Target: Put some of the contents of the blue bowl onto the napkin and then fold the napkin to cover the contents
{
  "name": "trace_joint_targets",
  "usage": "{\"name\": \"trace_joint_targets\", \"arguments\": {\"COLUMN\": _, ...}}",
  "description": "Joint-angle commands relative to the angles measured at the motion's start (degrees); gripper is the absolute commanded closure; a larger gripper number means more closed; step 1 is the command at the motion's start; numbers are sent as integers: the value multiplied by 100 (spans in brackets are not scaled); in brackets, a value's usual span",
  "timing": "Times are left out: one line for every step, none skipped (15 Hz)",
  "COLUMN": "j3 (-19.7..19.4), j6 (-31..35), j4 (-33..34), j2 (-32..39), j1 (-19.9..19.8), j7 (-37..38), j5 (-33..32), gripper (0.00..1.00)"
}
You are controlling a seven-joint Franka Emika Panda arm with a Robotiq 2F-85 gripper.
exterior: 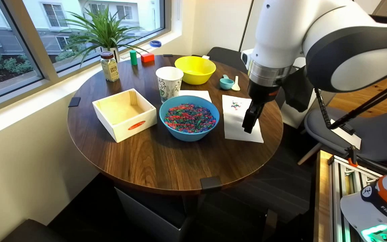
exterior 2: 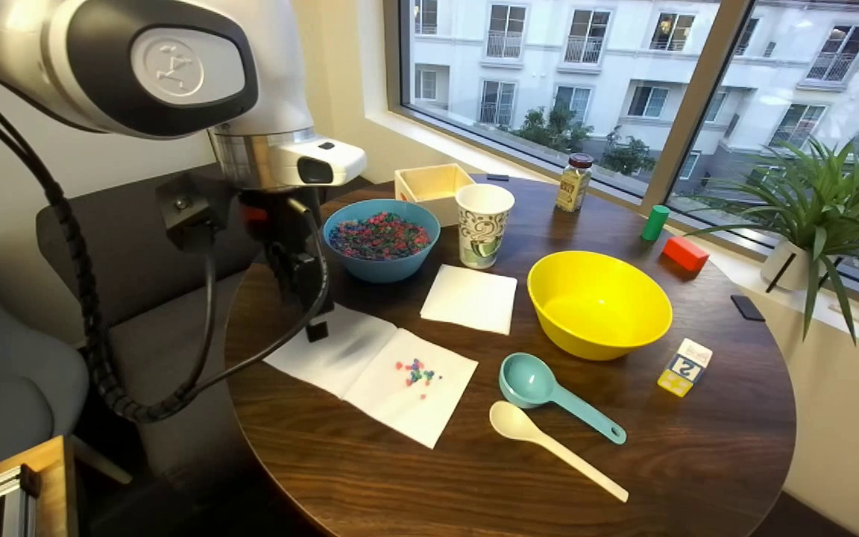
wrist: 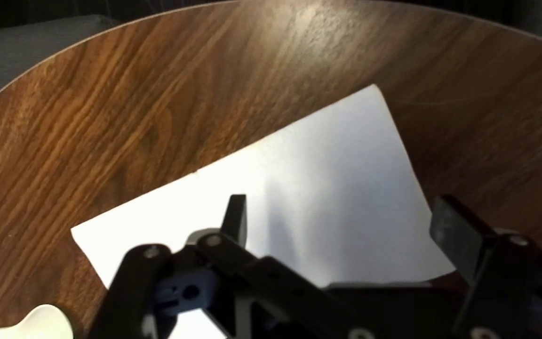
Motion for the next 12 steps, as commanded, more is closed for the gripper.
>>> {"name": "trace_joint_targets", "arguments": {"j3": 85, "j6": 38, "j4": -245, "j2": -48, "j1": 70, "j7": -122, "j5": -277, "gripper": 0}}
{"name": "trace_joint_targets", "arguments": {"j3": 87, "j6": 50, "j4": -269, "j2": -31, "j1": 83, "j7": -162, "j5": -299, "gripper": 0}}
{"name": "trace_joint_targets", "arguments": {"j3": 86, "j6": 58, "j4": -290, "j2": -21, "j1": 88, "j7": -202, "j5": -321, "gripper": 0}}
{"name": "trace_joint_targets", "arguments": {"j3": 84, "j6": 56, "j4": -306, "j2": -13, "j1": 92, "j7": -226, "j5": -342, "gripper": 0}}
{"name": "trace_joint_targets", "arguments": {"j3": 75, "j6": 72, "j4": -310, "j2": 1, "j1": 94, "j7": -264, "j5": -347, "gripper": 6}}
{"name": "trace_joint_targets", "arguments": {"j3": 72, "j6": 79, "j4": -311, "j2": 14, "j1": 95, "j7": -304, "j5": -361, "gripper": 18}}
{"name": "trace_joint_targets", "arguments": {"j3": 69, "j6": 85, "j4": -305, "j2": 33, "j1": 96, "j7": -336, "j5": -363, "gripper": 32}}
{"name": "trace_joint_targets", "arguments": {"j3": 65, "j6": 84, "j4": -298, "j2": 47, "j1": 97, "j7": -368, "j5": -363, "gripper": 42}}
{"name": "trace_joint_targets", "arguments": {"j3": 63, "j6": 85, "j4": -293, "j2": 58, "j1": 98, "j7": -407, "j5": -365, "gripper": 50}}
{"name": "trace_joint_targets", "arguments": {"j3": 61, "j6": 84, "j4": -289, "j2": 68, "j1": 99, "j7": -437, "j5": -366, "gripper": 55}}
{"name": "trace_joint_targets", "arguments": {"j3": 58, "j6": 82, "j4": -280, "j2": 80, "j1": 100, "j7": -468, "j5": -364, "gripper": 42}}
{"name": "trace_joint_targets", "arguments": {"j3": 57, "j6": 82, "j4": -274, "j2": 92, "j1": 103, "j7": -495, "j5": -360, "gripper": 19}}
